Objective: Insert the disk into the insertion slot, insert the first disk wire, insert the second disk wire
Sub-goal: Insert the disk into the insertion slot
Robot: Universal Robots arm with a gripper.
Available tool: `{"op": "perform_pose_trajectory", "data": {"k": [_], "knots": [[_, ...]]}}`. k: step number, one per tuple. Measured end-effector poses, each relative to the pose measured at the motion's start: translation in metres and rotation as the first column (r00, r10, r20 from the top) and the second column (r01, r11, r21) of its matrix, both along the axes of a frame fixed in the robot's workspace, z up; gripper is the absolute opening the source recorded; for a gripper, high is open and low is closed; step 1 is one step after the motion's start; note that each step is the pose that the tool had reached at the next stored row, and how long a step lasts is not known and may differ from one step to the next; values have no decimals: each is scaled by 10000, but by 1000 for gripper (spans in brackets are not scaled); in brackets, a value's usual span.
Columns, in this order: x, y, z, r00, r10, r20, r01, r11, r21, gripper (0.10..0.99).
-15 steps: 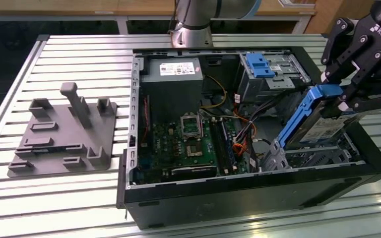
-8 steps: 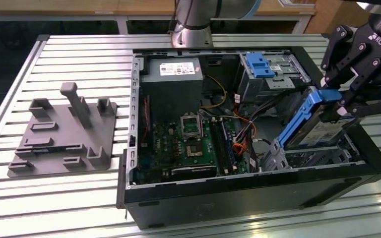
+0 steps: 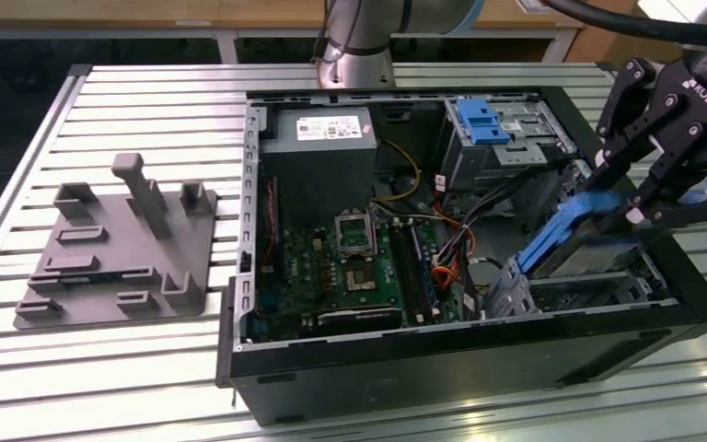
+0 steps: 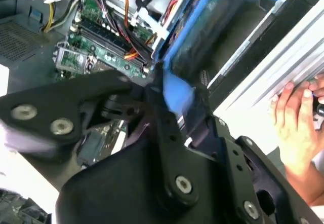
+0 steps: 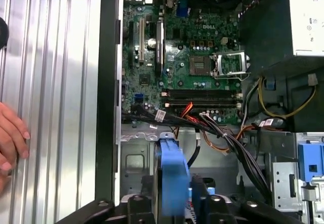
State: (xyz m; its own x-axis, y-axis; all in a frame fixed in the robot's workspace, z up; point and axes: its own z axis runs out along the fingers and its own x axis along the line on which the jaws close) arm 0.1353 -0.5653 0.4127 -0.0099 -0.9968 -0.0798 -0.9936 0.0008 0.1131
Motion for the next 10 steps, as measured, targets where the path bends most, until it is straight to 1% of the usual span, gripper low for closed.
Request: {"op": "perform_pose_trajectory", "data": {"k": [1, 2, 3, 4, 10], "knots": [[3, 0, -12, 10000, -4, -1, 4, 10000, 5, 431], [4, 0, -23, 10000, -8, 0, 8, 10000, 6, 494], [5, 0, -31, 10000, -10, 0, 10, 10000, 7, 494], [5, 0, -36, 10000, -10, 0, 10, 10000, 6, 557], [6, 0, -39, 10000, -5, 0, 5, 10000, 8, 557]]}}
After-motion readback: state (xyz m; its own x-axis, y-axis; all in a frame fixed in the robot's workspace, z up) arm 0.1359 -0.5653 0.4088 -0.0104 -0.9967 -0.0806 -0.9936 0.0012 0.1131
